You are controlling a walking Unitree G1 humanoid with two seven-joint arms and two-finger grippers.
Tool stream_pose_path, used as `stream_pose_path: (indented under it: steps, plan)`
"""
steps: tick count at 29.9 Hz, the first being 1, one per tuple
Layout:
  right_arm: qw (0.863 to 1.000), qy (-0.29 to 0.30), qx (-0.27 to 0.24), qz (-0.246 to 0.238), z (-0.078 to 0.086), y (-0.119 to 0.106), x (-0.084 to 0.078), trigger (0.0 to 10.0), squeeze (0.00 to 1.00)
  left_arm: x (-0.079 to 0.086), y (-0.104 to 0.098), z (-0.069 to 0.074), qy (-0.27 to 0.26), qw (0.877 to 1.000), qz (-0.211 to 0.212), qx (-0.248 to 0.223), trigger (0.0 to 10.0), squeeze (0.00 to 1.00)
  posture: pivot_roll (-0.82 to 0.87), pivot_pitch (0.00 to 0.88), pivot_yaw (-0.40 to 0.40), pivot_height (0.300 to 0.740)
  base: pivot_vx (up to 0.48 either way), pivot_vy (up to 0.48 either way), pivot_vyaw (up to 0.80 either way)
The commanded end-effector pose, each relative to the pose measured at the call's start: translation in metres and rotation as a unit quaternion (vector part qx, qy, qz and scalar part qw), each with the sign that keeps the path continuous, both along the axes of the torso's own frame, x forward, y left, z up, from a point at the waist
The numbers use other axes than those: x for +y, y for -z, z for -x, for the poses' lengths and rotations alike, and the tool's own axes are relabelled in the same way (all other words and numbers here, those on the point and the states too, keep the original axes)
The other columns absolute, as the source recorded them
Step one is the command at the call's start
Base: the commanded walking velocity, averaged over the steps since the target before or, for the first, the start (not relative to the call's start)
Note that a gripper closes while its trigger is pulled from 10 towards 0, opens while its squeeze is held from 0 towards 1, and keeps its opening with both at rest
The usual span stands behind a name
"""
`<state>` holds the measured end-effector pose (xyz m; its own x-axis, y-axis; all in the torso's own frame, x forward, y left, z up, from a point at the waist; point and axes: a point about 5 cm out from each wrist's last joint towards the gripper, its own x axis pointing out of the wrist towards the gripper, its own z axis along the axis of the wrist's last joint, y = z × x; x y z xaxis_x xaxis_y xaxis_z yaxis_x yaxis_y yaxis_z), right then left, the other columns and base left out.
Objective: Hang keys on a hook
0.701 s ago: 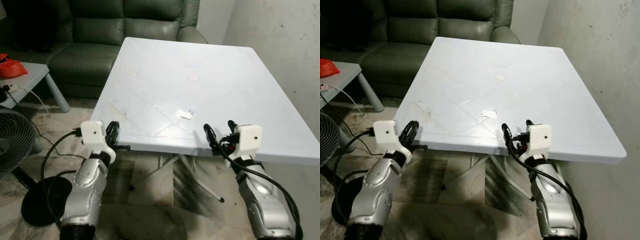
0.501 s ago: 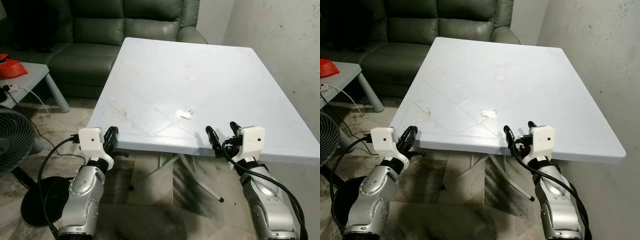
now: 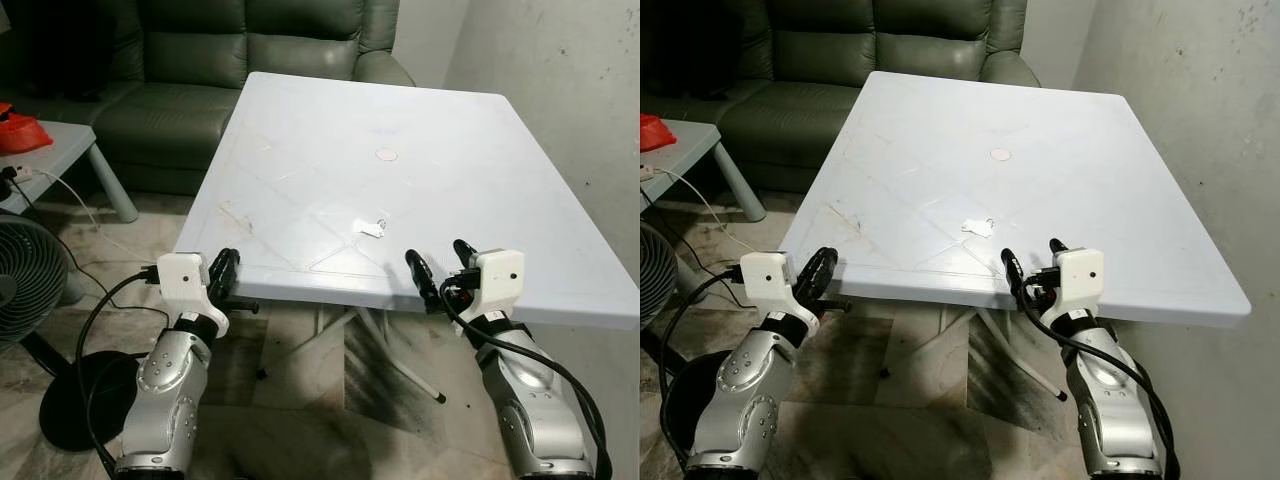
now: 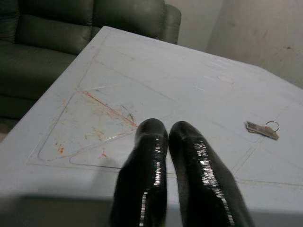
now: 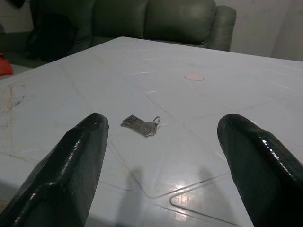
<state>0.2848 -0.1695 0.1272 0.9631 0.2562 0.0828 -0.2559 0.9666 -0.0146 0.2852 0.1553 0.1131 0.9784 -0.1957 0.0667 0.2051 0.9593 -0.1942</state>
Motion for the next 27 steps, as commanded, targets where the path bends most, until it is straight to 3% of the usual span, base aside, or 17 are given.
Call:
stream_pose_path:
  steps: [1, 5, 15, 25, 26, 27]
  plan:
    - [1.0, 0.001, -0.009, -0.004, 0.002, -0.003, 0.0, 10.0, 0.0, 0.001, -0.002, 0.002, 0.003, 1.0, -0.002, -0.004, 10.0, 1.0, 0.01, 0.096, -0.044, 0.74, 0.0, 0.0, 0.0]
    - [1.0, 0.001, -0.009, -0.005, 0.002, -0.004, 0.0, 10.0, 0.0, 0.002, -0.001, 0.001, -0.004, 1.0, -0.013, 0.002, 10.0, 1.0, 0.01, 0.101, -0.042, 0.74, 0.0, 0.0, 0.0]
    - [1.0, -0.003, -0.006, -0.006, 0.004, -0.002, 0.0, 10.0, 0.0, 0.0, 0.001, 0.004, 0.006, 1.0, 0.005, 0.009, 10.0, 1.0, 0.01, 0.102, -0.044, 0.74, 0.0, 0.0, 0.0]
    - [1.0, -0.012, -0.004, -0.004, 0.006, -0.001, 0.002, 10.0, 0.0, -0.004, 0.009, 0.006, 0.012, 0.999, -0.027, 0.035, 10.0, 1.0, 0.01, 0.091, -0.049, 0.74, 0.0, 0.0, 0.0]
    - [1.0, -0.013, -0.003, -0.004, 0.006, -0.001, 0.002, 10.0, 0.0, -0.004, 0.011, 0.006, 0.013, 0.998, -0.041, 0.041, 10.0, 0.62, 0.01, 0.09, -0.05, 0.74, 0.0, 0.0, 0.0]
    - [1.0, -0.015, -0.003, -0.004, 0.006, -0.001, 0.003, 10.0, 0.0, -0.005, 0.014, 0.006, 0.014, 0.997, -0.062, 0.052, 10.0, 0.0, 0.02, 0.089, -0.051, 0.74, 0.0, 0.0, 0.0]
